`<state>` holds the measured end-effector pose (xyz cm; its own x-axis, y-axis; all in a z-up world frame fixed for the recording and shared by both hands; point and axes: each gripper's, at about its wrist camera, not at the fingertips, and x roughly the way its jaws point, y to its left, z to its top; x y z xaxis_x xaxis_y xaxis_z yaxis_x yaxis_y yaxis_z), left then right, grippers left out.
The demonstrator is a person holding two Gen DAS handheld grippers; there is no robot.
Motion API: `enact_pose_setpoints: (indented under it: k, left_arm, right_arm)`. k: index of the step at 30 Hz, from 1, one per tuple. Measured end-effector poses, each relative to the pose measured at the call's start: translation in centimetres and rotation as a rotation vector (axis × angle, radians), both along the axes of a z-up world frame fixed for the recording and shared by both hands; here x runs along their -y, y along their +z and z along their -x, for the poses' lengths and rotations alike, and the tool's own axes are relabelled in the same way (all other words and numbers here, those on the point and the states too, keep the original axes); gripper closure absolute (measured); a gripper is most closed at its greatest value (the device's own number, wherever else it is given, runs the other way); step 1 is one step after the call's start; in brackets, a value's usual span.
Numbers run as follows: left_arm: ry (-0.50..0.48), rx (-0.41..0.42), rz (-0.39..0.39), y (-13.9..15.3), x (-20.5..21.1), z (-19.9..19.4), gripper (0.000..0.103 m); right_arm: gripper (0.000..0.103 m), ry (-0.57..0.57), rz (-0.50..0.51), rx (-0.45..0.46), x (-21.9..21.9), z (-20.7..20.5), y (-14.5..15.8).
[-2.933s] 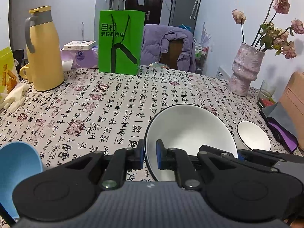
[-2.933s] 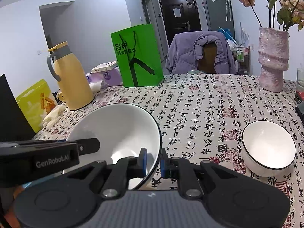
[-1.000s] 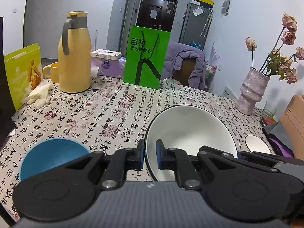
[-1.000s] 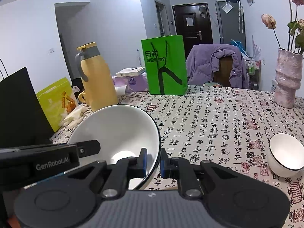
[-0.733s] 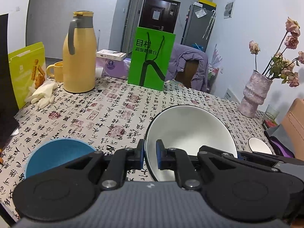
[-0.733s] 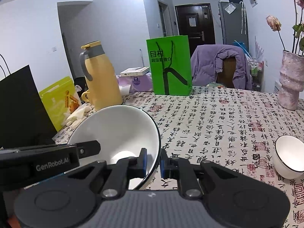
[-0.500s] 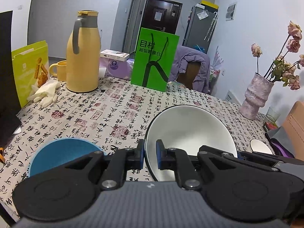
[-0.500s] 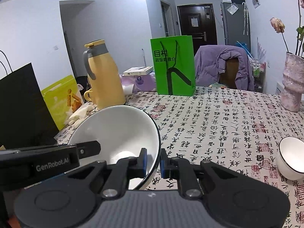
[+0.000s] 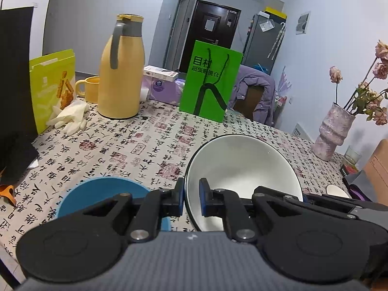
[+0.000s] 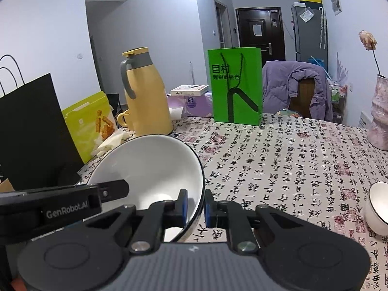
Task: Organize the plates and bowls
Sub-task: 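Carry the raised white bowl with both tools toward the blue bowl, then lower the white bowl with both tools into the blue bowl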
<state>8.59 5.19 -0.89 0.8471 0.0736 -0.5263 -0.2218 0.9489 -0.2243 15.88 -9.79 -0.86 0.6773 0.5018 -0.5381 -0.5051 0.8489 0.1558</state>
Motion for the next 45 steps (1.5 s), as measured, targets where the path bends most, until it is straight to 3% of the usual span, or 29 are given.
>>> enact_pose_setpoints:
  k: [29, 45]
  left_arm:
    - [0.081, 0.007, 0.059, -0.9, -7.2, 2.4, 0.091]
    - [0.119, -0.029, 0.083, -2.4, -10.2, 3.2, 0.091]
  right_arm:
    - [0.089, 0.086, 0.03, -0.004, -7.6, 1.2, -0.2]
    - [0.089, 0.134, 0.062, -0.046, -10.7, 1.3, -1.7]
